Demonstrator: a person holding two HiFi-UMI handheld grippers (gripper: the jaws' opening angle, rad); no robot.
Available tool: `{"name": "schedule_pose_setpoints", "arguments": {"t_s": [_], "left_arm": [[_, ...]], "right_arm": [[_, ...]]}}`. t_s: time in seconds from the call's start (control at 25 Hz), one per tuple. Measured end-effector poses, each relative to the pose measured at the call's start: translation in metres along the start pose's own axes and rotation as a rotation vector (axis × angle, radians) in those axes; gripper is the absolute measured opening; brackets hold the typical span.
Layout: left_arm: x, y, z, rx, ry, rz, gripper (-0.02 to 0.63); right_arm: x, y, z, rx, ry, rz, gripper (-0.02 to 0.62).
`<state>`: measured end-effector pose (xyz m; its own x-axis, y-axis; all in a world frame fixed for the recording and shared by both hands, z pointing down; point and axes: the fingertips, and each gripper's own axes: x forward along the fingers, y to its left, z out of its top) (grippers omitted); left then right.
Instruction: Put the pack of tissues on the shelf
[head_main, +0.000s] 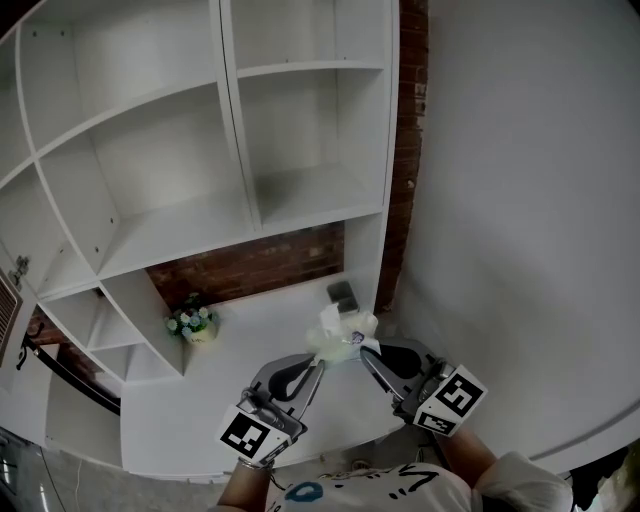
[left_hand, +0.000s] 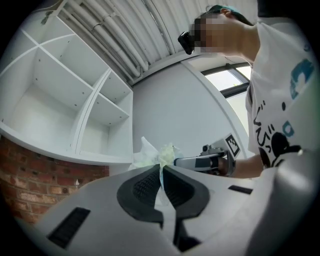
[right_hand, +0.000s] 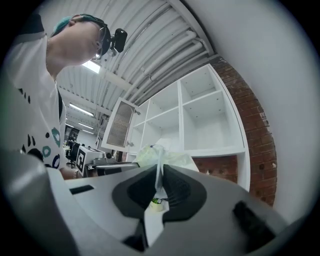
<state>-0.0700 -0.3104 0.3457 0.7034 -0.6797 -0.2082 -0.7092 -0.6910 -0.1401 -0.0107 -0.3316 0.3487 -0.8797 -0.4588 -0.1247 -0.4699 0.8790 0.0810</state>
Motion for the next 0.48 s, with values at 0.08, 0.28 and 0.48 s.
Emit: {"name": "schedule_pose_setpoints", "arguments": {"t_s": [0.08,0.28,0.48], "left_arm": [[0.010,0.002,0.006,0.011,-0.006,0.005,0.017],[0.026,0.010,0.018,0.077,-0.004,0.014,0.017],[0.037,0.019,0.032,0.123,-0.017,0.027,0.017]], "right_arm": [[0.000,-0.010,0.009,-0.011,-0.012,0.009,0.037],[0.006,-0.026,0.027,-0.066,-0.030,0.031,0.037],[0.013,-0.036,0.043,-0.106,-0.052,0.046,0.037]]}}
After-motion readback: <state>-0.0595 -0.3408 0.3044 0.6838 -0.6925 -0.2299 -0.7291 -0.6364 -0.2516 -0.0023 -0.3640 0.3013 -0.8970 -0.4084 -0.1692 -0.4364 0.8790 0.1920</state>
